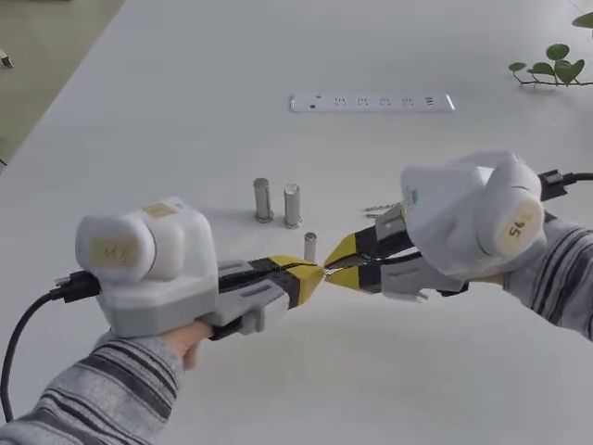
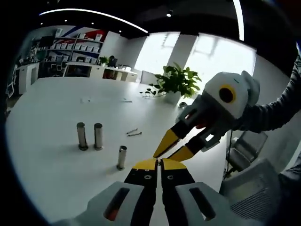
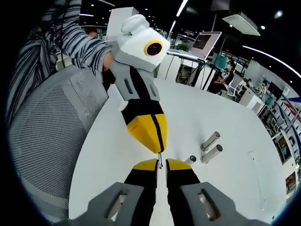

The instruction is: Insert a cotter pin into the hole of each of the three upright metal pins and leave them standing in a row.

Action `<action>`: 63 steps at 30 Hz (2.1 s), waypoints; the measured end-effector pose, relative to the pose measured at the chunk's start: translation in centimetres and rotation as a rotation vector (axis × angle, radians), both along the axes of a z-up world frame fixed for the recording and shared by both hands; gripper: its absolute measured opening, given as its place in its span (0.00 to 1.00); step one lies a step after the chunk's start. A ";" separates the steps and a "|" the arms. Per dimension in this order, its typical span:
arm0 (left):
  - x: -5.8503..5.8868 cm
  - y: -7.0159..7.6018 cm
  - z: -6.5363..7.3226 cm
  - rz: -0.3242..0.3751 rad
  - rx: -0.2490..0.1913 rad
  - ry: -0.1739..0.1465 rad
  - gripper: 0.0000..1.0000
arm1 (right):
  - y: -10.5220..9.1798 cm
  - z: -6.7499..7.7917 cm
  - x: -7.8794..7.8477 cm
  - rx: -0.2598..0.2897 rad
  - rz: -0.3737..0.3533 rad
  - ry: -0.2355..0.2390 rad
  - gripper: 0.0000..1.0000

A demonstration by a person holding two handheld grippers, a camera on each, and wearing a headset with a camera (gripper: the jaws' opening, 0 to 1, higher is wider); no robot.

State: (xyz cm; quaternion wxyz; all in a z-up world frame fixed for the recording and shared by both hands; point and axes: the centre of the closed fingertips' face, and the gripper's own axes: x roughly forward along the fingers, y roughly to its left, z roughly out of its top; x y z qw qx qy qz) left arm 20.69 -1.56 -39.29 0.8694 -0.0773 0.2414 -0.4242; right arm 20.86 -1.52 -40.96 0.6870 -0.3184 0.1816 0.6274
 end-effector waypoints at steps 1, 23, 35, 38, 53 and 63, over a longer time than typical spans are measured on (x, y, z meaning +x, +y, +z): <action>0.0 0.0 -0.1 -0.004 0.008 -0.008 0.00 | -0.1 0.0 0.0 0.005 -0.006 0.009 0.03; -2.2 -0.1 0.5 -0.201 0.093 -0.204 0.00 | -0.6 -0.4 -2.4 0.099 -0.062 0.232 0.04; -2.7 -0.4 0.8 -0.217 0.049 -0.182 0.00 | -0.2 -0.3 -3.2 0.101 -0.035 0.241 0.00; -2.7 -0.3 0.5 -0.211 0.051 -0.169 0.00 | -0.3 -0.3 -3.1 0.097 -0.033 0.234 0.00; -2.6 -0.2 0.1 -0.197 0.062 -0.170 0.00 | -0.4 -0.3 -2.7 0.031 0.027 0.109 0.00; -1.3 0.3 -1.0 -0.135 0.120 -0.192 0.14 | -1.4 -1.2 -1.0 -0.073 0.009 0.029 0.00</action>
